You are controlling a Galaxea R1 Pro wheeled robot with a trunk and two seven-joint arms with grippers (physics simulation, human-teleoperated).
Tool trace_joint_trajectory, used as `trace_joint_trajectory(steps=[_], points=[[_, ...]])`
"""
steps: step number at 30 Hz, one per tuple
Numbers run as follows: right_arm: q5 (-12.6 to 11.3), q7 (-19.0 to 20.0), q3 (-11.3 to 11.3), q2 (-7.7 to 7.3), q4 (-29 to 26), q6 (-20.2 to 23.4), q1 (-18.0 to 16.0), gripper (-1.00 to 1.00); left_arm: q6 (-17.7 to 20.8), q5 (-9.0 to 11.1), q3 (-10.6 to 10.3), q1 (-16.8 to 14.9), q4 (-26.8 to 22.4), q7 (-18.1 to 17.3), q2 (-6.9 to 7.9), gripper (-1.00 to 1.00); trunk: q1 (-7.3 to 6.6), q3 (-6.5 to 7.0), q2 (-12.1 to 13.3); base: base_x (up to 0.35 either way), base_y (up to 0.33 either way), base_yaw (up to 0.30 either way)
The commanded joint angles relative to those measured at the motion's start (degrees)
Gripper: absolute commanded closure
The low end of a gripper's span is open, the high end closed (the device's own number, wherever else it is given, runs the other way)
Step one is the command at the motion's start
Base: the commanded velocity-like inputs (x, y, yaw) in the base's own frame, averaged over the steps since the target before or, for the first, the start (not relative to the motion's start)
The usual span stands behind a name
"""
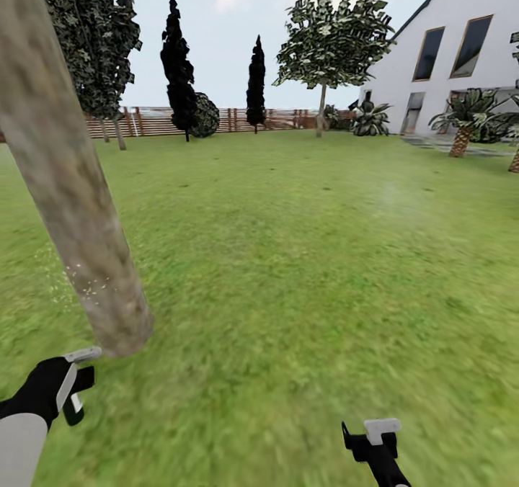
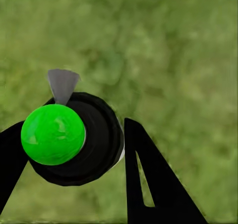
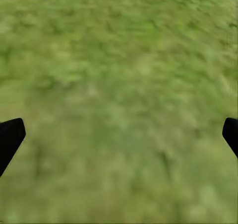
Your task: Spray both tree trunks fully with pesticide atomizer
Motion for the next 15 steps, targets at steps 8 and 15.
trace_joint_trajectory(steps=[8,15], points=[[0.6,-0.4,0.0,0.02,0.0,-0.1,0.0,-1.0,0.1,-0.6,-0.7,0.7,0.9,0.1,-0.02,1.0,-0.01,-0.05,0.0,0.137,-0.087,0.104],[0.6,-0.4,0.0,0.02,0.0,-0.1,0.0,-1.0,0.1,-0.6,-0.4,2.7,0.4,3.2,0.42,1.0,-0.01,-0.05,0.0,0.239,-0.163,0.001]])
